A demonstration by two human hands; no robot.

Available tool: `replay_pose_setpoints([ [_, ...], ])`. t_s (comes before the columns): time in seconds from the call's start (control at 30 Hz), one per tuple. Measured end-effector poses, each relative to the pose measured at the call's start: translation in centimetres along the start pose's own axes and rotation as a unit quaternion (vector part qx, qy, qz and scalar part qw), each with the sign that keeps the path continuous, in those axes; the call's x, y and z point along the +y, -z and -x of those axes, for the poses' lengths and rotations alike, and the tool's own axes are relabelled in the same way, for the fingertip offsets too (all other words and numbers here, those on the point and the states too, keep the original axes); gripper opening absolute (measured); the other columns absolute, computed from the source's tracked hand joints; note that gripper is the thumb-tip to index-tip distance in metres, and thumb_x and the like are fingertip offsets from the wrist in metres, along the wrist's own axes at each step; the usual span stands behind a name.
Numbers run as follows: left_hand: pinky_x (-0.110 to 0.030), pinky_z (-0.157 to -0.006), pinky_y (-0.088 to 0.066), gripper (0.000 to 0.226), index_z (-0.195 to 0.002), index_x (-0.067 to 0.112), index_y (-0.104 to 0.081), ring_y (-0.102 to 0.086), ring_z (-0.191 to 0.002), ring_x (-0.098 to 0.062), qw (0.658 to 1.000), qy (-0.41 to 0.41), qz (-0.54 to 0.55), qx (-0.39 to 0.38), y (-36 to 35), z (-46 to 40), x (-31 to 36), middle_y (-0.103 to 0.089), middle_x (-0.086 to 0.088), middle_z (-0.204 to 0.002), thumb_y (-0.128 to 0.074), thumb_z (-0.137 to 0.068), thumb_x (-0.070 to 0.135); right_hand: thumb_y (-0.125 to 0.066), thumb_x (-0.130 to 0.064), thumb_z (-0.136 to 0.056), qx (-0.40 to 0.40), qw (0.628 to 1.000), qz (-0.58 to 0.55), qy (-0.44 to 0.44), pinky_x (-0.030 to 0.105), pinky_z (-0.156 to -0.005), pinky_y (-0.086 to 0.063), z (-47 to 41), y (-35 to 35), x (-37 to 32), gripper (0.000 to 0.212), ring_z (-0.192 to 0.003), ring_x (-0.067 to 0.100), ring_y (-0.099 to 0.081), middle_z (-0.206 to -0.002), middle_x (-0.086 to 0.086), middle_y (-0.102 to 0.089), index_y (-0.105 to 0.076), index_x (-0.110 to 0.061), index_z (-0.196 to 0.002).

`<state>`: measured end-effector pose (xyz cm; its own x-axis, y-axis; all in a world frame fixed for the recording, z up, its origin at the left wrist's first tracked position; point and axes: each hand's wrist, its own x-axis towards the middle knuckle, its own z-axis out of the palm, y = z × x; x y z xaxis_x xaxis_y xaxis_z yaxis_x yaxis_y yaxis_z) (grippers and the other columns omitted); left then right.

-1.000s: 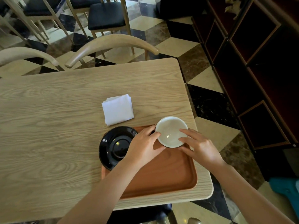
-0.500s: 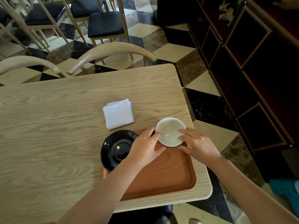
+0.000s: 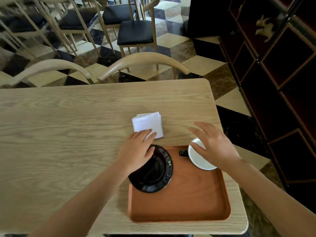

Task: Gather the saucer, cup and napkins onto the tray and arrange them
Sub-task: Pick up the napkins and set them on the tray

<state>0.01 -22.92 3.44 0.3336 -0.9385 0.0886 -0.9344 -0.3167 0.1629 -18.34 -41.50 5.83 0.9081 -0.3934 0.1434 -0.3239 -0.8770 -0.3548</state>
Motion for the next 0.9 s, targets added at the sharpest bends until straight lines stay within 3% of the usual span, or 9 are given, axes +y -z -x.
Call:
replay_pose_setpoints([
  [0.1, -0.041, -0.101, -0.038, 0.051, -0.137, 0.014, -0.037, -0.044, -0.126, -0.028, 0.991, 0.108, -0.04, -0.069, -0.5, -0.2, -3.8, -0.044, -0.011, -0.142, -0.05, -0.089, 0.028, -0.06, -0.026, -0.088, -0.033, 0.999, -0.012, -0.005, 0.045, -0.103, -0.035, -4.5, -3.3, -2.2, 0.048, -0.134, 0.028, -0.033, -0.146, 0.013, -0.038, -0.046, -0.014, -0.132],
  [0.27, -0.046, -0.11, -0.027, 0.056, -0.145, 0.023, -0.013, -0.019, -0.141, -0.027, 0.979, 0.096, -0.084, -0.162, -3.0, -1.1, -7.1, -0.015, -0.01, -0.156, -0.039, -0.095, 0.031, -0.044, -0.029, -0.095, -0.156, 0.984, 0.084, 0.005, 0.043, -0.109, -0.026, -9.5, -8.8, -3.1, 0.06, -0.143, 0.022, -0.006, -0.158, 0.006, -0.003, -0.013, -0.024, -0.146],
  [0.4, -0.046, -0.111, -0.024, 0.054, -0.145, 0.025, -0.012, -0.013, -0.142, -0.028, 0.973, 0.101, -0.066, -0.197, -4.6, -2.2, -7.5, -0.004, -0.01, -0.158, -0.034, -0.097, 0.032, -0.042, -0.033, -0.095, -0.222, 0.97, 0.101, 0.0, 0.047, -0.111, -0.021, -10.9, -11.2, -3.1, 0.064, -0.143, 0.024, 0.003, -0.157, 0.004, 0.009, -0.001, -0.031, -0.145],
  [0.63, -0.042, -0.105, -0.034, 0.051, -0.143, 0.023, -0.023, -0.022, -0.138, -0.027, 0.971, 0.153, 0.039, -0.18, -5.3, -2.8, -7.1, -0.007, -0.009, -0.157, -0.04, -0.096, 0.028, -0.038, -0.037, -0.096, -0.247, 0.963, 0.112, 0.0, 0.051, -0.111, -0.018, -10.9, -12.9, -2.7, 0.058, -0.143, 0.023, 0.001, -0.158, 0.003, 0.006, -0.009, -0.03, -0.145],
  [0.73, -0.04, -0.099, -0.037, 0.051, -0.138, 0.012, -0.033, -0.035, -0.128, -0.031, 0.957, 0.25, 0.121, -0.087, -5.4, -3.1, -6.1, -0.032, -0.013, -0.147, -0.049, -0.09, 0.021, -0.036, -0.038, -0.096, -0.244, 0.964, 0.103, -0.006, 0.05, -0.111, -0.015, -10.7, -13.2, -2.6, 0.057, -0.143, 0.023, 0.0, -0.158, 0.001, 0.006, -0.008, -0.031, -0.145],
  [0.83, -0.036, -0.088, -0.037, 0.039, -0.119, 0.0, -0.045, -0.045, -0.111, -0.033, 0.911, 0.362, 0.199, 0.005, -5.6, -3.8, -5.4, -0.053, -0.018, -0.119, -0.055, -0.084, 0.015, -0.036, -0.037, -0.096, -0.246, 0.964, 0.095, -0.014, 0.05, -0.112, -0.013, -10.7, -13.3, -2.7, 0.058, -0.143, 0.023, 0.0, -0.158, 0.001, 0.007, -0.006, -0.032, -0.145],
  [0.9, -0.034, -0.074, -0.038, 0.026, -0.103, -0.003, -0.051, -0.052, -0.094, -0.032, 0.868, 0.424, 0.255, 0.024, -5.2, -4.7, -5.3, -0.057, -0.018, -0.1, -0.056, -0.083, 0.011, -0.036, -0.036, -0.096, -0.25, 0.964, 0.089, -0.02, 0.049, -0.112, -0.013, -10.7, -13.3, -2.8, 0.057, -0.143, 0.022, 0.0, -0.158, 0.001, 0.008, -0.006, -0.031, -0.145],
])
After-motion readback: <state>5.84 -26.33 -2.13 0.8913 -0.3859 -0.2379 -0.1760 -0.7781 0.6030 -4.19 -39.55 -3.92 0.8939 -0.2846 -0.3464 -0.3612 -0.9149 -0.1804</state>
